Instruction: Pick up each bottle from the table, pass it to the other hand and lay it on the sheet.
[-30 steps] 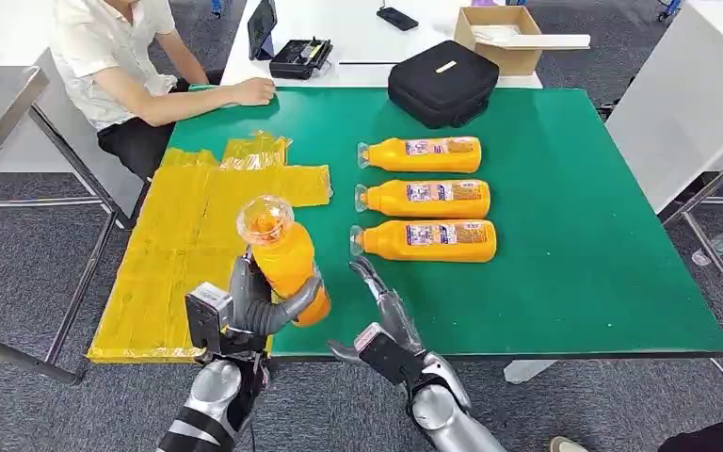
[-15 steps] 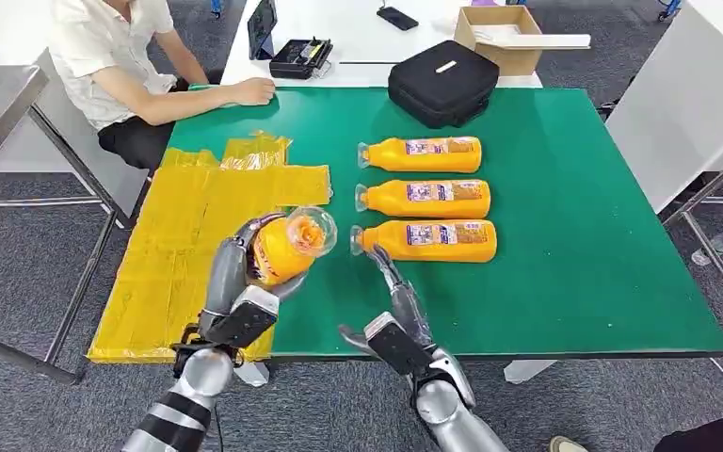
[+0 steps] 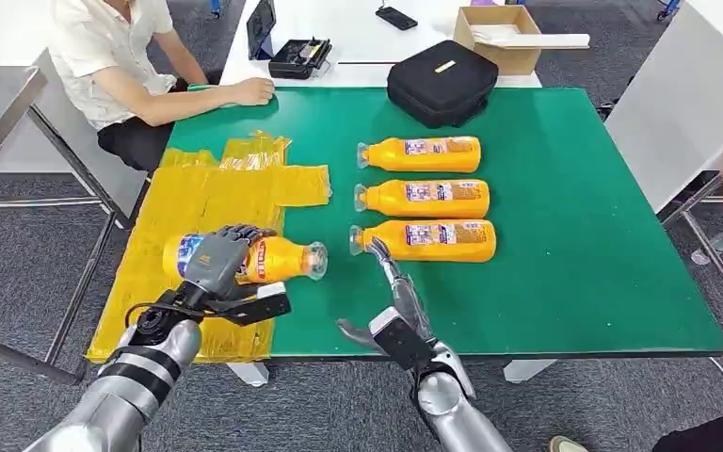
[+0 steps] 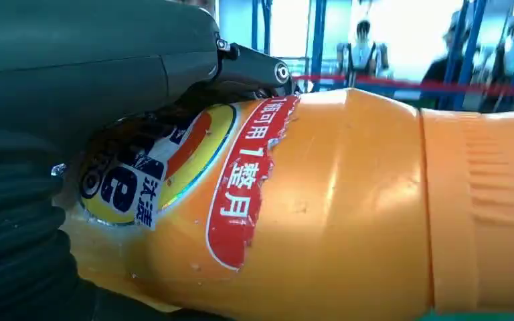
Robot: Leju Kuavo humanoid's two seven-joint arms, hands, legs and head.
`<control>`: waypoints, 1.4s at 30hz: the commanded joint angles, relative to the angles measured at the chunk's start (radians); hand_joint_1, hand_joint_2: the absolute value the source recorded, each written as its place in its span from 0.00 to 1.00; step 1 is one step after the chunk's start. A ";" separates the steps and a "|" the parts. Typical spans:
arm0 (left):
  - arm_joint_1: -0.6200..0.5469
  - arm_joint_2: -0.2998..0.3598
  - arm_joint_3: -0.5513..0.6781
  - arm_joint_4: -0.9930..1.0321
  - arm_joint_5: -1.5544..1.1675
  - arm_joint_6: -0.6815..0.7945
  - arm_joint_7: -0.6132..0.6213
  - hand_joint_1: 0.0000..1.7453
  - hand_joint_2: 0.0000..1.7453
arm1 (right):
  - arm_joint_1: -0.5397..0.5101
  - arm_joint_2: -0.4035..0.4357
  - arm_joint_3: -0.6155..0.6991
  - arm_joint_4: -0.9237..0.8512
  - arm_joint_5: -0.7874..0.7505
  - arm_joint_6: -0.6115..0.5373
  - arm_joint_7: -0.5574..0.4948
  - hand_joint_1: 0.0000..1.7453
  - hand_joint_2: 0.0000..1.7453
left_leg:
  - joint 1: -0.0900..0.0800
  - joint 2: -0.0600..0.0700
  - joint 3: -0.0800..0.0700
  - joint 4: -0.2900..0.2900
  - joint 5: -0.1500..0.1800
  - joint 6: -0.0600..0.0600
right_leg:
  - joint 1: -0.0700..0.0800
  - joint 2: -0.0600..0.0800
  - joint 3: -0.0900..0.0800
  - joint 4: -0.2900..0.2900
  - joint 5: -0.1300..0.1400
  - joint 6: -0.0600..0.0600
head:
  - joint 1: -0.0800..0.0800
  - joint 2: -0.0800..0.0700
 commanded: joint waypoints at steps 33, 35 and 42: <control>-0.099 0.055 -0.023 0.404 0.016 -0.324 0.089 0.00 1.00 | -0.038 0.005 -0.011 0.110 -0.035 0.009 -0.022 0.00 1.00 | 0.004 0.004 0.005 -0.002 0.002 -0.003 | 0.004 0.004 0.005 -0.003 0.004 -0.005 | 0.000 0.000; -0.095 0.055 -0.025 0.413 0.018 -0.351 0.095 0.00 1.00 | -0.042 0.006 -0.014 0.120 -0.037 0.006 -0.026 0.00 1.00 | 0.003 0.004 0.007 -0.002 0.002 -0.003 | 0.003 0.004 0.006 -0.002 0.004 -0.004 | 0.000 0.000; -0.091 0.051 -0.029 0.400 0.027 -0.368 0.094 0.00 1.00 | -0.044 0.010 -0.014 0.131 -0.040 0.002 -0.032 0.00 1.00 | 0.002 0.004 0.013 -0.003 0.003 -0.003 | 0.003 0.004 0.012 -0.003 0.004 -0.004 | 0.000 0.000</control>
